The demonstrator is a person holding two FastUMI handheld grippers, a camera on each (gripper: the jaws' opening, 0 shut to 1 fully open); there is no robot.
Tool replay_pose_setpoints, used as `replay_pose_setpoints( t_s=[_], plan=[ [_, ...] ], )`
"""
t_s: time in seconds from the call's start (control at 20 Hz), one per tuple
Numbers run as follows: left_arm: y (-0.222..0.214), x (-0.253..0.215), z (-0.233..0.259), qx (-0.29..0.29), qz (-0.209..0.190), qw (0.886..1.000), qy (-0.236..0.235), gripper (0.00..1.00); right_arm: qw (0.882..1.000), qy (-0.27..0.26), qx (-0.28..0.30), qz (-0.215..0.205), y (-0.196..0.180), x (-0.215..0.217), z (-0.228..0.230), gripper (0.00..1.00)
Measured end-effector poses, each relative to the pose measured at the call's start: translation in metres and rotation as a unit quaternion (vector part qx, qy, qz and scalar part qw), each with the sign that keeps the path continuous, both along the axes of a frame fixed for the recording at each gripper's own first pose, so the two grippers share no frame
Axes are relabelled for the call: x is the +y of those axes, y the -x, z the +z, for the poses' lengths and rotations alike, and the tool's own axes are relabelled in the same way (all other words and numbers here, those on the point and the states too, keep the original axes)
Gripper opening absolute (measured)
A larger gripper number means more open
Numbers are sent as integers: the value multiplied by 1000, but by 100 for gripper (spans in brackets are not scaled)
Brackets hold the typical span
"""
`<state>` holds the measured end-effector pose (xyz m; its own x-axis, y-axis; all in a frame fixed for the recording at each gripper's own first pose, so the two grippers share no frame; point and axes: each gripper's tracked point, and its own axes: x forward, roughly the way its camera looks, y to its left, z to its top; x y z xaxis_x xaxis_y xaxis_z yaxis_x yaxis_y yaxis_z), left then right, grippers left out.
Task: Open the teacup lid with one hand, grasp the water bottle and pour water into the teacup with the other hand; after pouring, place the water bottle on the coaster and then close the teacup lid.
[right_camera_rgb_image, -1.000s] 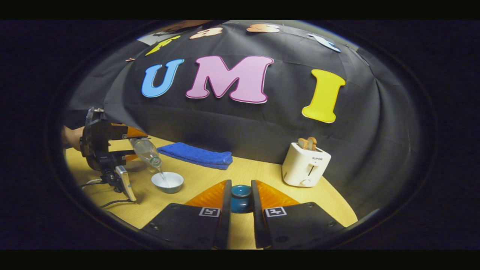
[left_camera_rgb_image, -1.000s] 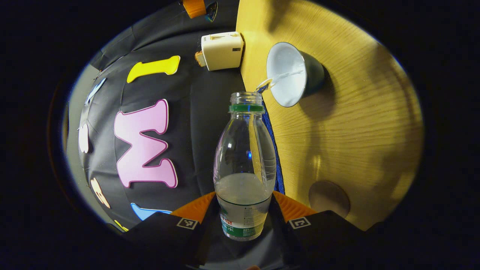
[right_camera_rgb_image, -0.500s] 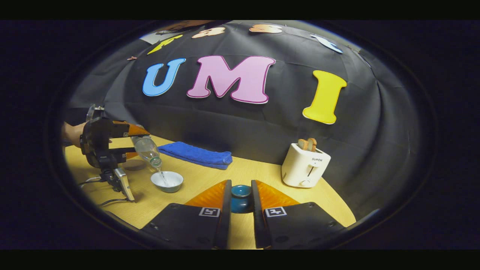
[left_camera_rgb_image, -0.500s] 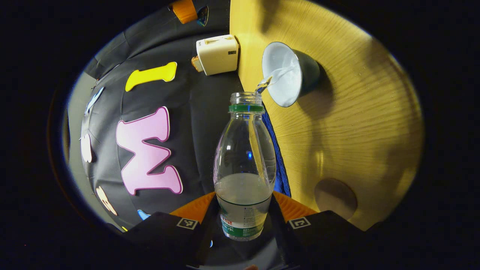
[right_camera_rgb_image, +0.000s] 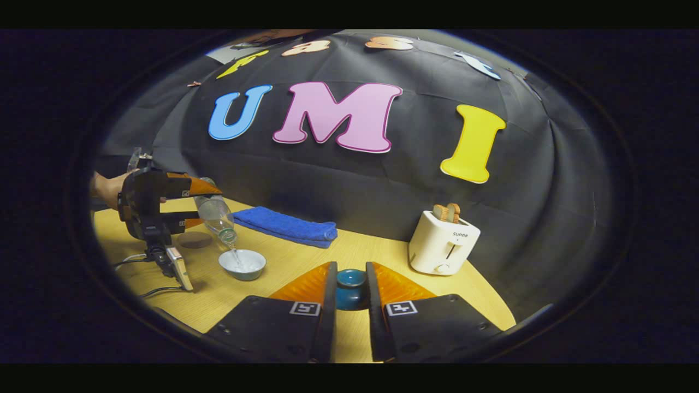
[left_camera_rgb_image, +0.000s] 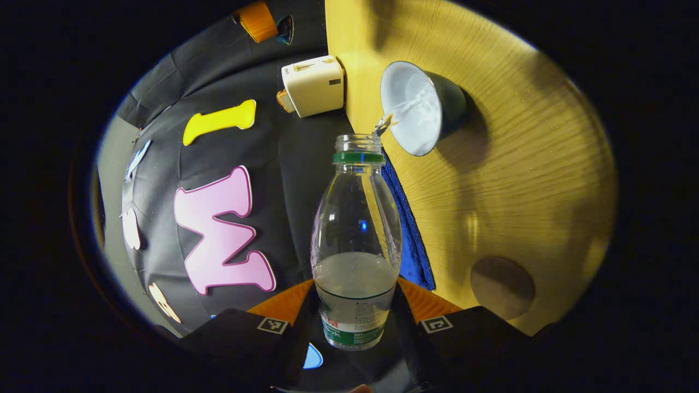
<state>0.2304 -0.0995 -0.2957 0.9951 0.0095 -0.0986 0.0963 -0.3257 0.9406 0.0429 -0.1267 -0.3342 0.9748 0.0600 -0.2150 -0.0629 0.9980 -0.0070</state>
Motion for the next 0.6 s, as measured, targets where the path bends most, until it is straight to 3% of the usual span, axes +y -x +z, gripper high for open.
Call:
replay_pose_setpoints(
  t_s=[0.05, 0.4, 0.45, 0.6],
  plan=[
    [-1, -2, 1, -1, -5, 1000, -3, 73, 1000, 0, 0, 0, 0, 0, 0, 29],
    [-5, -10, 15, -12, -32, 999, -33, 72, 1000, -2, -4, -4, 1, -5, 2, 29],
    [-6, -10, 17, -14, -34, 999, -35, 73, 1000, -2, -5, -4, 2, -5, 3, 34],
    [-10, -12, 23, -21, -39, 998, -43, 72, 1000, 2, -8, -4, 2, -7, 5, 34]
  ],
)
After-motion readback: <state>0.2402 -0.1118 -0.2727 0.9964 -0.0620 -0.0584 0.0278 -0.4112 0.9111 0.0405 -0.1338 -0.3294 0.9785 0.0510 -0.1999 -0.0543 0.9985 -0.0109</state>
